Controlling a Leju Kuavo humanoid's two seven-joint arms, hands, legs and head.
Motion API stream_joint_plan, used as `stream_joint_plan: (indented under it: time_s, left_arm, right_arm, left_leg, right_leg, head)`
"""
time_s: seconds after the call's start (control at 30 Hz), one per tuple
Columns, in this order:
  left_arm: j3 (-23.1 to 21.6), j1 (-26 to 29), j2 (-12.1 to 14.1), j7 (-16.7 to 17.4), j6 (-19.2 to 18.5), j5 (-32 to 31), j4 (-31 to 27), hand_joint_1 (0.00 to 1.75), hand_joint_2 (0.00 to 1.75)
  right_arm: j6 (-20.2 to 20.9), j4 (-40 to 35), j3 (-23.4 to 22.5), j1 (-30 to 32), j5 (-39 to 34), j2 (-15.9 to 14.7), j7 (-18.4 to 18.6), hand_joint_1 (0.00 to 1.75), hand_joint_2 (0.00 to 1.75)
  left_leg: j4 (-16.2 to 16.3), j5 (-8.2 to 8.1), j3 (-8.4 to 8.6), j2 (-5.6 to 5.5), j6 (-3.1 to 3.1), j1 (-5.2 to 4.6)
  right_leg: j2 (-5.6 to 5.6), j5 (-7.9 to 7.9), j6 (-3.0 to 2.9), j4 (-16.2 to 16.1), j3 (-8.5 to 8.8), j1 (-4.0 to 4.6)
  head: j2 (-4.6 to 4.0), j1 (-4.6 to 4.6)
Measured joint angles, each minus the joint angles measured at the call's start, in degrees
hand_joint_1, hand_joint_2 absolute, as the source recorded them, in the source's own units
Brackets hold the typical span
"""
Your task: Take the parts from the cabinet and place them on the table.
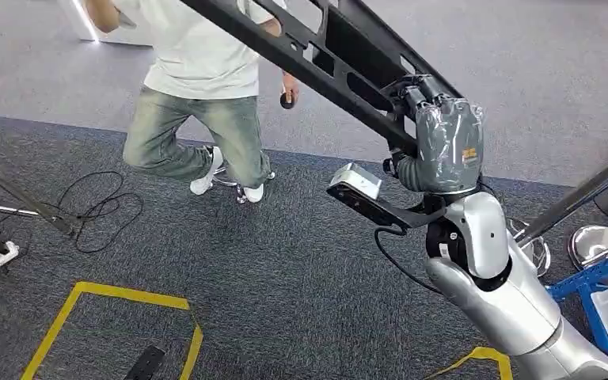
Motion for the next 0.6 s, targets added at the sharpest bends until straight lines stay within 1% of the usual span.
stream_joint_plan:
  time_s: [0.03,0.07,0.1,0.17,0.2,0.23,0.27,0.3,0.33,0.37,0.4,0.43,0.47,0.5,0.53,0.57,0.6]
  left_arm:
    - [0.0,-0.09,0.0,0.0,0.0,0.0,0.0,0.0,1.75]
    - [-0.04,-0.26,0.02,0.0,0.0,0.0,0.0,0.0,1.75]
    - [-0.11,-0.35,0.04,0.0,0.0,0.0,0.0,0.0,1.75]
    - [-0.22,-0.22,0.07,0.02,0.0,0.02,0.0,0.0,1.75]
    - [-0.24,-0.14,0.09,0.0,0.0,0.02,0.0,0.0,1.75]
    - [-0.24,0.03,0.09,0.0,0.0,0.04,0.0,0.0,1.75]
    - [-0.24,0.01,0.11,-0.02,0.0,0.04,0.0,0.0,1.75]
    - [-0.24,-0.13,0.11,0.02,-0.04,0.09,0.0,0.0,1.75]
    - [-0.26,-0.24,0.11,0.02,-0.24,0.11,0.0,0.0,1.75]
    - [-0.28,-0.27,0.11,0.02,-0.44,0.11,0.0,0.0,1.75]
    - [-0.33,-0.23,0.11,0.02,-0.5,0.11,0.0,0.0,1.75]
    - [-0.39,-0.16,0.11,0.07,-0.52,0.11,0.0,0.0,1.75]
    - [-0.41,-0.1,0.11,0.13,-0.55,0.11,0.0,0.0,1.75]
    - [-0.42,-0.05,0.09,0.2,-0.55,0.11,0.0,0.0,1.75]
    - [-0.42,-0.04,0.04,0.22,-0.59,0.09,0.0,0.0,1.75]
    - [-0.42,0.04,-0.06,0.22,-0.63,0.09,0.0,0.0,1.75]
    - [-0.44,-0.19,0.02,0.28,-0.7,0.09,0.0,0.0,1.75]
  right_arm:
    - [-0.02,-0.02,0.0,-0.07,0.0,0.0,0.0,1.75,1.75]
    - [-0.02,-0.02,0.0,-0.16,0.0,0.0,0.0,1.75,1.75]
    - [0.0,-0.02,0.0,-0.34,0.02,0.0,0.0,1.75,1.75]
    - [0.11,-0.02,0.0,-0.35,0.13,0.0,0.0,1.75,1.75]
    - [0.26,-0.02,0.0,-0.35,0.13,0.04,0.0,1.75,1.75]
    - [0.46,-0.04,0.0,-0.33,0.15,0.04,0.0,1.75,1.75]
    - [0.59,-0.04,0.0,-0.32,0.17,0.04,0.0,1.75,1.75]
    - [0.61,-0.04,0.0,-0.38,0.26,0.04,0.0,1.75,1.75]
    - [0.66,-0.04,0.0,-0.32,0.31,0.04,0.0,1.75,1.75]
    - [0.7,-0.04,0.0,-0.12,0.39,0.04,0.02,1.75,1.75]
    - [0.74,-0.02,0.0,0.09,0.5,0.04,0.02,1.75,1.75]
    - [0.77,-0.04,0.0,0.25,0.66,0.04,0.02,1.75,1.75]
    - [0.77,-0.04,0.0,0.26,0.74,0.04,0.07,1.75,1.75]
    - [0.77,-0.04,0.0,0.19,0.85,0.04,0.07,1.75,1.75]
    - [0.72,-0.09,0.0,0.09,0.94,0.04,0.07,1.75,1.75]
    - [0.7,-0.17,0.0,0.07,1.03,0.04,0.07,1.75,1.75]
    - [0.66,-0.31,0.0,0.04,1.03,0.07,0.07,1.75,1.75]
  left_leg:
    - [-3.9,0.58,2.18,2.03,0.25,-0.18]
    - [-5.29,0.08,2.82,3.05,0.52,-1.04]
    - [-5.16,0.34,2.47,2.03,1.2,-0.92]
    - [-5.17,0.32,2.23,0.88,1.69,-1.13]
    - [-5.76,0.6,2.53,0.42,2.2,-0.85]
    - [-6.21,0.85,3.1,-0.09,2.53,-0.58]
    - [-6.44,0.91,3.22,-0.37,2.63,-0.63]
    - [-6.43,0.96,3.28,-0.93,3.03,-0.59]
    - [-6.43,0.96,3.29,-1.52,3.2,-0.62]
    - [-6.42,0.92,3.3,-2.2,3.27,-0.69]
    - [-6.35,0.88,3.3,-2.88,3.33,-0.73]
    - [-6.27,0.86,3.32,-3.58,3.34,-0.73]
    - [-6.19,0.82,3.33,-4.14,3.38,-0.73]
    - [-6.04,0.7,3.43,-4.94,3.3,-0.71]
    - [-5.79,0.53,3.56,-5.69,3.13,-0.68]
    - [-5.72,0.38,3.36,-6.23,2.99,-0.41]
    - [-5.13,0.37,2.79,-6.86,2.67,-0.87]
  right_leg:
    - [-0.48,-0.15,0.23,0.0,0.15,0.13]
    - [-0.75,-0.39,0.59,0.28,0.03,0.64]
    - [-1.26,-0.36,0.8,0.1,0.09,0.61]
    - [-2.24,-0.35,1.29,-0.35,0.44,0.58]
    - [-2.8,-0.56,1.74,-0.27,0.65,0.7]
    - [-1.72,-1.24,1.96,0.28,0.48,0.29]
    - [0.09,-2.19,2.04,1.48,0.08,0.22]
    - [2.16,-4.99,1.94,6.52,-2.26,0.15]
    - [2.83,-6.98,1.99,11.34,-4.64,0.2]
    - [3.16,-8.09,2.05,15.26,-6.77,0.17]
    - [3.25,-7.98,2.08,16.91,-7.91,0.17]
    - [3.32,-6.79,2.03,16.16,-7.87,0.17]
    - [3.34,-5.11,1.94,14.01,-7.06,0.16]
    - [3.59,-2.37,1.74,9.53,-5.11,0.14]
    - [4.73,0.6,1.44,3.97,-2.55,0.14]
    - [7.61,0.42,1.03,1.38,-1.31,-0.02]
    - [8.45,0.49,1.08,-0.11,-0.6,-0.23]
  head:
    - [-0.02,-0.02]
    - [-0.02,-0.09]
    - [0.0,0.21]
    - [0.0,0.31]
    - [0.0,0.2]
    - [0.0,0.35]
    - [0.0,0.57]
    - [-0.02,0.72]
    - [0.0,0.77]
    - [0.0,0.81]
    - [0.0,0.83]
    - [0.0,0.83]
    - [0.0,0.85]
    - [0.0,0.85]
    - [0.0,0.85]
    - [0.0,0.85]
    - [0.0,0.7]
